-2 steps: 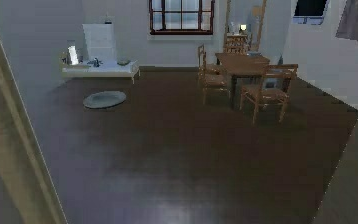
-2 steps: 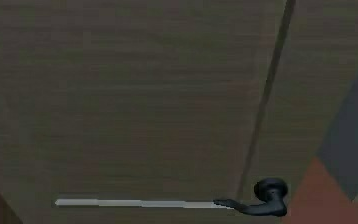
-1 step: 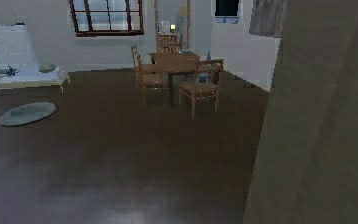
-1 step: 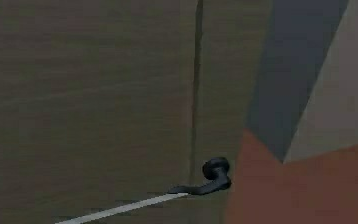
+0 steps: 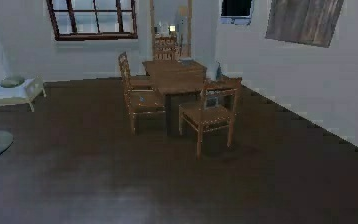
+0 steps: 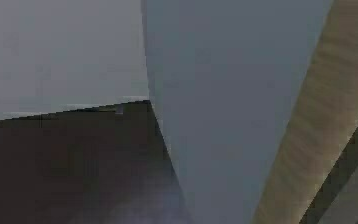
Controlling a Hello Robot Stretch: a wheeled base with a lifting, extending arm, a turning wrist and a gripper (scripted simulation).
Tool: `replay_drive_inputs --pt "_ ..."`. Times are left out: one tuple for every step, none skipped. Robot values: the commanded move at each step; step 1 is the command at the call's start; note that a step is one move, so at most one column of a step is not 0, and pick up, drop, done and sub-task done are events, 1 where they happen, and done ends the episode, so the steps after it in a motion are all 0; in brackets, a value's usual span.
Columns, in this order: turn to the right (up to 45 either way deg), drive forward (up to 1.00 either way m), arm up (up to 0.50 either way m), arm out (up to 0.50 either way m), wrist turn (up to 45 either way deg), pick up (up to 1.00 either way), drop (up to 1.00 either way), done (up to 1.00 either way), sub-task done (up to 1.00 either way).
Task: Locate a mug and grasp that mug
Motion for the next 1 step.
replay_drive_inputs --pt "27.0 0.00 0.00 0.00 0.0 0.00 0.00 0.00 0.00"
